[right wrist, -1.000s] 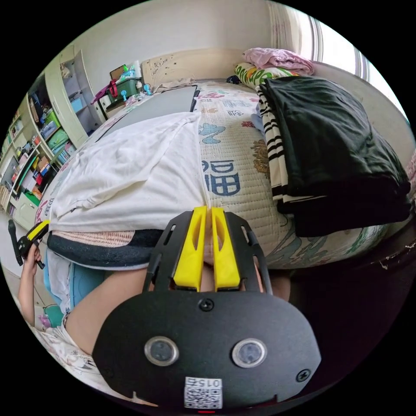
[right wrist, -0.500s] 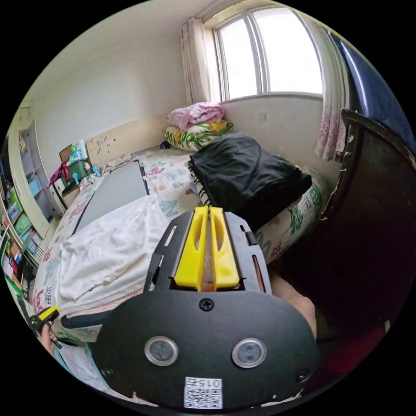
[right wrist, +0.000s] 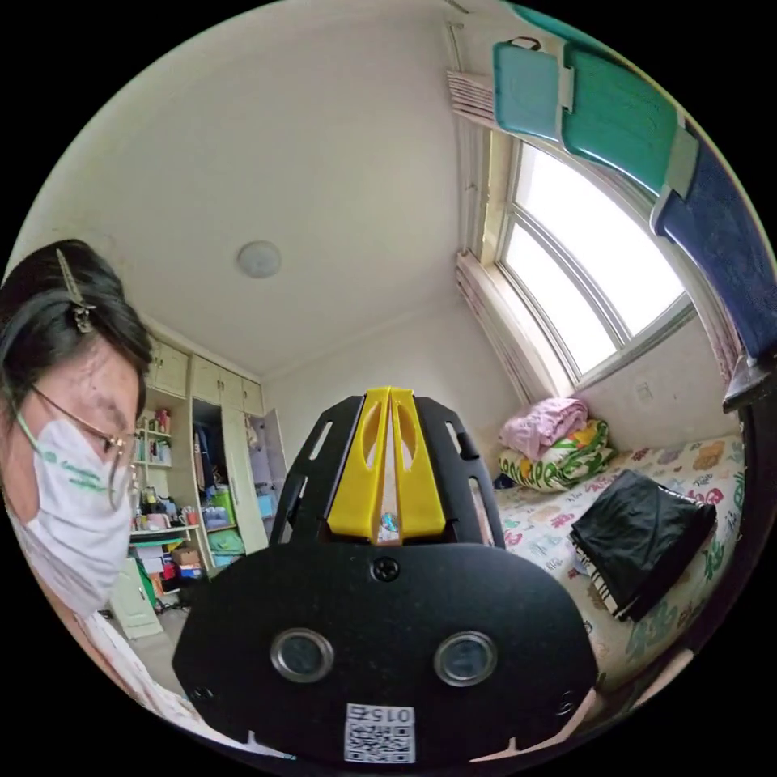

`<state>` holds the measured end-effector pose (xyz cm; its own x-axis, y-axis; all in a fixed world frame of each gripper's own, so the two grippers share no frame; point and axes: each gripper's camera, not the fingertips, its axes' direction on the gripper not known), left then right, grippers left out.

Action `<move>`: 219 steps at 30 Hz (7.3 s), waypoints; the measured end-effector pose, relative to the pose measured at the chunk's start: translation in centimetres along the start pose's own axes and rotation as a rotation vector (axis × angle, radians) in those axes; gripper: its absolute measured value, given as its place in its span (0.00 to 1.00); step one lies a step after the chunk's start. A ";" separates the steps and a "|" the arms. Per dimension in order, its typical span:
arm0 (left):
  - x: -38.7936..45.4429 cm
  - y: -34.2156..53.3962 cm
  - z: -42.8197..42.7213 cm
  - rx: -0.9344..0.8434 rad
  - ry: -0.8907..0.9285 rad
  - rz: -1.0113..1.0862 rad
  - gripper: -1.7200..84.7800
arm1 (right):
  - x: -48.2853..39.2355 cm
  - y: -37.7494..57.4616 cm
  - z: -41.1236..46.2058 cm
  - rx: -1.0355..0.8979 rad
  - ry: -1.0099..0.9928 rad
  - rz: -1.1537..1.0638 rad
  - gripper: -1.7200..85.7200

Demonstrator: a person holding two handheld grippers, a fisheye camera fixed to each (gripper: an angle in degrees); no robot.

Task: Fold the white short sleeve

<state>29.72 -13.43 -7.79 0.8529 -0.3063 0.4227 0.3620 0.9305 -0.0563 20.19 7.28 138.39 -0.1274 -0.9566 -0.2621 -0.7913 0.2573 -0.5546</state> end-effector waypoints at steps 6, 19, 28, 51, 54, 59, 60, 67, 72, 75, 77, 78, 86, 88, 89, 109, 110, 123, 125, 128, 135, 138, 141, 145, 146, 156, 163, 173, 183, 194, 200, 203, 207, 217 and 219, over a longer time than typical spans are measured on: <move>-2.6 2.8 1.8 0.017 -0.002 -0.015 0.01 | -4.5 -0.5 -16.7 0.227 -0.266 -0.075 0.01; -8.9 8.3 6.8 0.012 0.034 -0.113 0.01 | 0.2 1.7 -32.4 0.388 -0.507 -0.034 0.01; -11.4 9.9 10.6 -0.036 0.036 -0.107 0.02 | 7.6 2.8 -33.1 0.362 -0.654 0.038 0.01; -9.9 4.7 4.0 0.371 0.451 0.321 0.10 | 25.5 17.0 -0.6 -0.686 -0.370 -0.112 0.06; -5.4 -0.4 10.0 0.381 0.502 0.476 0.11 | 24.0 18.4 3.5 -0.778 -0.288 -0.132 0.08; -1.1 -10.2 20.7 0.389 0.772 0.561 0.13 | 19.5 18.6 11.0 -0.922 -0.204 -0.197 0.10; -0.4 -12.0 23.2 0.381 0.801 0.546 0.14 | 19.0 18.5 11.8 -0.930 -0.198 -0.210 0.10; -0.4 -14.5 38.8 0.225 0.987 0.330 0.15 | 17.3 17.8 23.5 -1.129 -0.196 -0.214 0.13; 0.9 -15.7 41.5 0.276 1.019 0.319 0.15 | 17.9 17.1 31.0 -1.209 -0.166 -0.196 0.14; 2.8 -16.8 44.6 0.168 0.913 0.324 0.15 | 16.8 17.1 35.5 -1.291 -0.184 -0.252 0.14; 5.2 -17.7 45.9 0.083 0.820 0.384 0.16 | 16.3 16.4 39.1 -1.331 -0.221 -0.250 0.15; 6.8 -18.1 46.8 0.026 0.762 0.415 0.17 | 16.1 16.1 40.0 -1.346 -0.241 -0.248 0.15; 13.6 -17.7 48.1 -0.082 0.675 0.614 0.18 | 14.9 11.7 48.8 -1.602 -0.424 -0.248 0.15; 14.3 -17.3 49.1 -0.128 0.631 0.632 0.18 | 14.5 10.6 49.6 -1.607 -0.419 -0.279 0.15; 14.7 -17.0 49.8 -0.163 0.610 0.640 0.18 | 13.9 10.1 50.1 -1.620 -0.413 -0.306 0.15; 15.0 -16.8 50.6 -0.172 0.606 0.478 0.02 | 5.7 -1.9 57.8 -1.630 -0.458 -0.340 0.08; 14.8 -16.7 50.4 -0.167 0.611 0.474 0.02 | 5.3 -2.4 58.0 -1.635 -0.486 -0.331 0.08; 14.8 -12.5 49.0 -0.222 0.597 0.545 0.03 | -0.1 -4.0 59.1 -1.675 -0.600 -0.458 0.02; 13.6 -11.9 48.3 -0.208 0.613 0.518 0.02 | -0.3 -5.6 60.0 -1.652 -0.619 -0.381 0.01; 10.2 -11.5 46.4 -0.130 0.671 0.417 0.02 | -0.2 -8.1 62.5 -1.624 -0.617 -0.326 0.01; -1.5 -29.6 42.6 0.105 0.535 0.099 0.02 | -3.3 -12.0 83.7 -1.483 -0.406 -0.528 0.01; -6.4 -39.7 40.3 0.332 0.431 -0.180 0.03 | -5.2 -15.2 98.0 -1.270 -0.135 -0.454 0.03; -6.5 -40.9 37.7 0.517 0.430 -0.321 0.05 | -6.3 -18.9 102.6 -1.079 -0.121 -0.166 0.07; 0.6 -32.3 34.7 0.489 0.511 -0.059 0.09 | -9.0 -15.1 93.9 -1.218 -0.545 -0.166 0.14; 1.5 -30.3 34.7 0.471 0.511 -0.031 0.09 | -8.6 -12.8 89.2 -1.267 -0.612 -0.216 0.15; 11.4 -14.2 32.5 0.313 0.658 0.132 0.11 | -1.3 -3.7 67.6 -1.474 -0.371 -0.064 0.17; 22.1 -15.0 32.4 0.187 0.611 0.361 0.14 | -0.3 -1.8 67.2 -1.554 -0.256 -0.102 0.11; 27.7 -13.9 30.7 0.206 0.559 0.365 0.21 | 3.9 -6.9 65.3 -1.352 -0.384 0.199 0.03; 20.2 -9.5 28.8 0.295 0.300 0.102 0.04 | -0.2 -3.4 63.0 -1.268 -0.676 0.119 0.08; 6.6 -3.6 31.9 0.276 0.351 -0.193 0.02 | -4.3 11.8 50.5 -1.532 -0.648 -0.596 0.16; 6.0 -2.1 36.2 0.234 0.374 -0.197 0.02 | -4.9 17.3 48.5 -1.507 -0.544 -0.765 0.10; 6.3 -1.6 38.9 0.223 0.387 -0.205 0.02 | -4.1 17.7 48.8 -1.524 -0.537 -0.703 0.07; 5.8 -0.5 44.3 0.253 0.531 -0.313 0.02 | -2.3 16.7 49.9 -1.512 -0.501 -0.540 0.04; 5.8 0.0 53.8 0.269 0.617 -0.486 0.02 | 4.5 12.2 53.1 -1.380 -0.406 -0.009 0.03; 6.2 -0.5 54.2 0.262 0.584 -0.448 0.02 | 5.2 11.4 53.5 -1.351 -0.382 0.039 0.03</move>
<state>14.43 -4.94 43.86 0.7326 -0.6526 -0.1937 0.6799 0.6879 0.2539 42.50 12.51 88.50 -0.1664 -0.8003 -0.5761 -0.7754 -0.2548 0.5778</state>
